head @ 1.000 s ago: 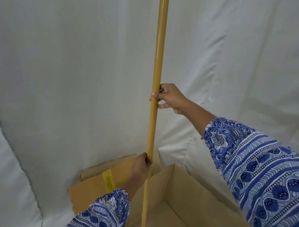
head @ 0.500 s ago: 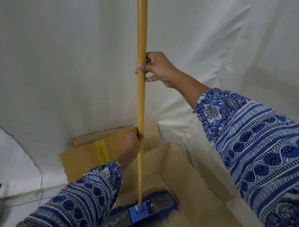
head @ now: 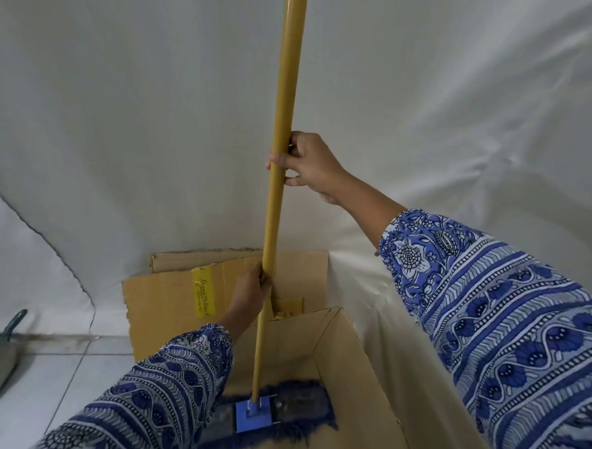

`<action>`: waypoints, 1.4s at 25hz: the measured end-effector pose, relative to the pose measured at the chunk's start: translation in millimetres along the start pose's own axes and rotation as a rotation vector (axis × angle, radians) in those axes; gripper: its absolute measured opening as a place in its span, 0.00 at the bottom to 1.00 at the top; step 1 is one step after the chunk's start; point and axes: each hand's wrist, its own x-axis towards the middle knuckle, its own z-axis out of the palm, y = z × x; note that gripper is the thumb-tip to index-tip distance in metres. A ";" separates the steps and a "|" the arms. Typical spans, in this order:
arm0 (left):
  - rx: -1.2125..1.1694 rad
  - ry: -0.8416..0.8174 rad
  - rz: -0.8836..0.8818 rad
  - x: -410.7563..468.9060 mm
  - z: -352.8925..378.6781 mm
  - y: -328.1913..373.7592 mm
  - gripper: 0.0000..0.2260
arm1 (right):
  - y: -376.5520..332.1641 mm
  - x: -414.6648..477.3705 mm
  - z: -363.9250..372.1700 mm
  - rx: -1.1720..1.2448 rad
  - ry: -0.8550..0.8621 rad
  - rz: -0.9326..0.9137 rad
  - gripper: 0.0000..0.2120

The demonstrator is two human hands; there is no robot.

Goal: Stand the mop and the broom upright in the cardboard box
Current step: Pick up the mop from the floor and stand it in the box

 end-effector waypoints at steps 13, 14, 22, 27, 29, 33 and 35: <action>-0.024 0.017 -0.150 84.9 -3.5 -8.3 0.05 | 39.5 108.2 14.9 0.003 0.133 0.100 0.13; -0.015 0.025 -0.146 90.4 -2.9 -10.1 0.07 | 42.1 114.8 16.6 0.013 0.144 0.106 0.13; 0.024 0.009 -0.231 103.1 -4.6 -7.8 0.11 | 47.3 131.3 21.4 -0.036 0.183 0.117 0.13; 0.018 0.019 -0.245 98.4 -8.8 -3.4 0.12 | 40.4 124.7 23.4 -0.142 0.145 0.119 0.18; 0.006 0.035 -0.245 92.6 -17.9 0.4 0.13 | 35.3 119.3 24.4 -0.165 0.148 0.126 0.23; 0.041 0.091 -0.223 82.4 -48.9 3.8 0.16 | 23.5 104.1 26.4 -0.178 0.233 0.114 0.30; 0.050 0.129 -0.212 76.1 -74.6 4.3 0.18 | 14.3 93.3 33.3 -0.222 0.362 0.048 0.28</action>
